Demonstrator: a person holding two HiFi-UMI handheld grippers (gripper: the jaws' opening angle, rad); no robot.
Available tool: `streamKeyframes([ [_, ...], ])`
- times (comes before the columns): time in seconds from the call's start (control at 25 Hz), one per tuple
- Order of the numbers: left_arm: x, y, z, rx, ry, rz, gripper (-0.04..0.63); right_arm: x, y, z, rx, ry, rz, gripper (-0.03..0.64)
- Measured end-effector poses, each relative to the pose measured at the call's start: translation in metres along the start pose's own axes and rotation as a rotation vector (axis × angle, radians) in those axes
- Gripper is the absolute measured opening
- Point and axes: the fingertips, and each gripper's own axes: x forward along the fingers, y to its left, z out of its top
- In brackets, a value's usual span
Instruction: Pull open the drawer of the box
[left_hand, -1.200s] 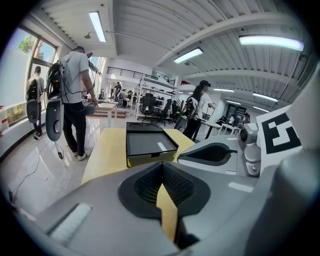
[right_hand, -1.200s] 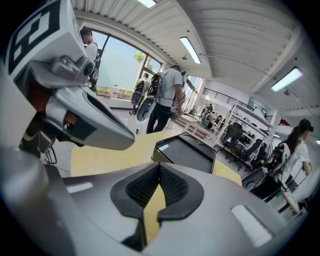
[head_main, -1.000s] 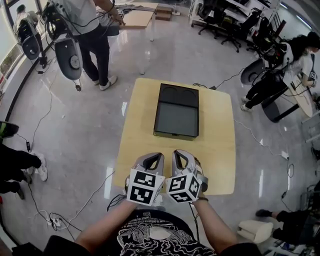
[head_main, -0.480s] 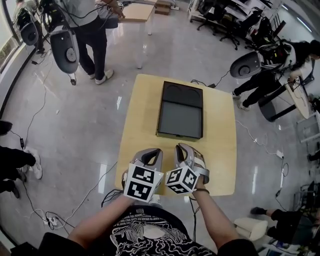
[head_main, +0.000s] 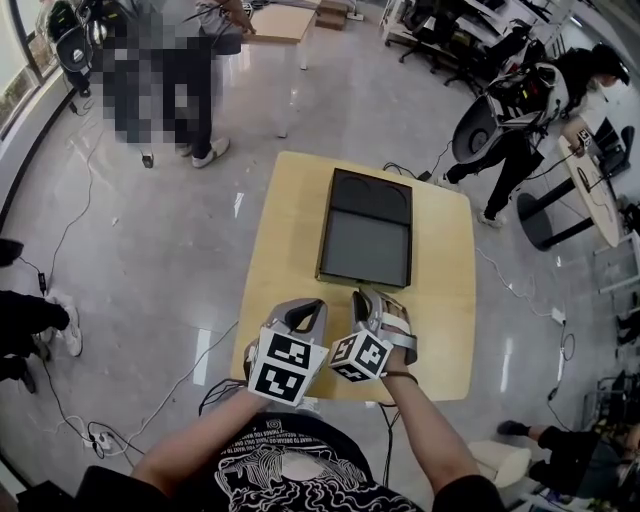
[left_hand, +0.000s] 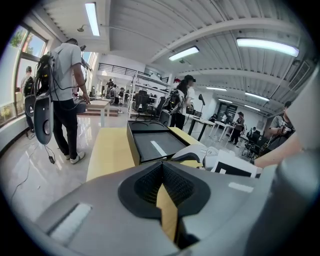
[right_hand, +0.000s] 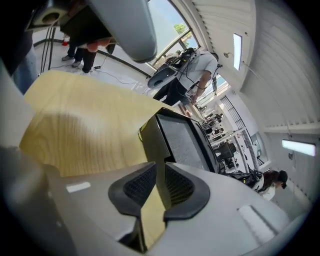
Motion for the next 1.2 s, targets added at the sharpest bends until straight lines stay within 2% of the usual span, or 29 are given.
streamKeyframes([
  [0.68, 0.016, 0.008, 0.035, -0.024, -0.002, 0.044, 0.020, 0.023, -0.037, -0.010, -0.174, 0.039, -0.096, 0.069],
  [0.96, 0.024, -0.009, 0.036, -0.027, -0.003, 0.046, 0.020, 0.023, -0.033, -0.023, -0.198, 0.043, -0.071, 0.106],
  [1.08, 0.035, 0.004, 0.027, -0.027, -0.008, 0.041, 0.020, 0.041, -0.026, -0.017, -0.205, 0.043, -0.071, 0.097],
  [1.12, 0.039, 0.005, 0.023, -0.027, -0.008, 0.038, 0.020, 0.045, -0.024, -0.017, -0.206, 0.040, -0.070, 0.071],
  [1.2, 0.044, -0.006, 0.018, -0.027, -0.008, 0.035, 0.019, 0.042, -0.022, -0.025, -0.211, 0.033, -0.056, 0.057],
])
